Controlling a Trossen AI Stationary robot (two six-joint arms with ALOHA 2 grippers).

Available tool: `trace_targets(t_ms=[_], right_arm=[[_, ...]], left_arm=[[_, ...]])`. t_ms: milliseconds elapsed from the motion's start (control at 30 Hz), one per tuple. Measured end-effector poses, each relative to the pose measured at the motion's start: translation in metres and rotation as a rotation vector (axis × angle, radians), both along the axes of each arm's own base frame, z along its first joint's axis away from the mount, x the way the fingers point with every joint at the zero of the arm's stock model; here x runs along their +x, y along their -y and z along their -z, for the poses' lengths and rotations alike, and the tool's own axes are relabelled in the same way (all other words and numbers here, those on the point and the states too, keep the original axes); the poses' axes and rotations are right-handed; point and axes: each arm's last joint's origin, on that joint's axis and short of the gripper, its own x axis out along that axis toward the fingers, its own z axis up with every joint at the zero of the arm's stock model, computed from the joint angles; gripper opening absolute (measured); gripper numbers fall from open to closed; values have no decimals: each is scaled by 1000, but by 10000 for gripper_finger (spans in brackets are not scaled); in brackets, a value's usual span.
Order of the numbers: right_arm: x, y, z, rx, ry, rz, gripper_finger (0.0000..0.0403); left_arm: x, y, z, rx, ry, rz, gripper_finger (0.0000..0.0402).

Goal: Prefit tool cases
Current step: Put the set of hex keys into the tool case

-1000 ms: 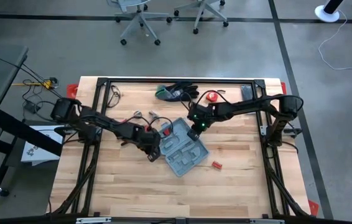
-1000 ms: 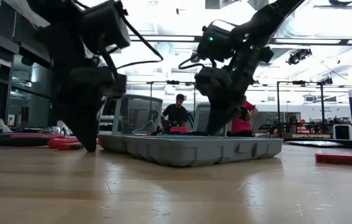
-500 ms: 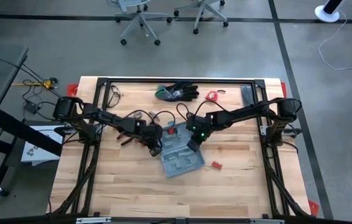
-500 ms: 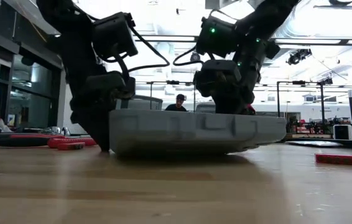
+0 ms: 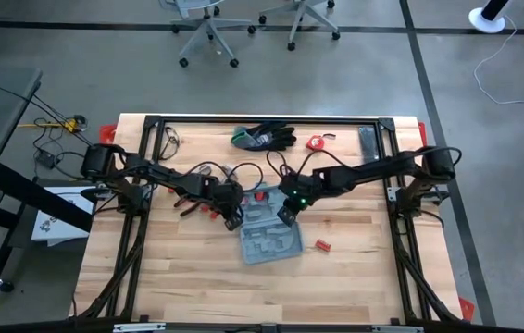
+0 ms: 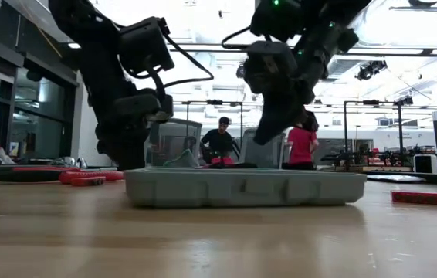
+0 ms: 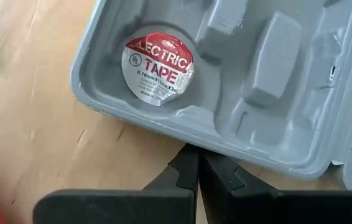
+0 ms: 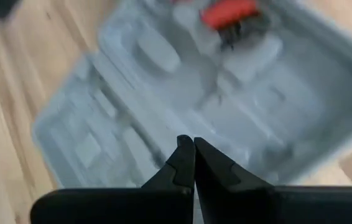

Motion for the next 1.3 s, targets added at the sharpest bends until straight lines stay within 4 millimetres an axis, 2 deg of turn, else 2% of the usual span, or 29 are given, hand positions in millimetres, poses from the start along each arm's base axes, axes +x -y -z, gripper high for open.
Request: trace_targets(t_ms=[200,367,900,1300], right_arm=[[10,30,3,23,90,86,0],[10,45,13,47,52,94,0],[7,53,19,45,10,92,0],[5,70,21,76,9,123,0]], left_arm=[[2,-2,-1,-5,23,2,0],[2,-2,-1,-12,20,5,0],[2,-1,-1,-3,20,38,0],[2,-2,-1,-4,22,45,0]])
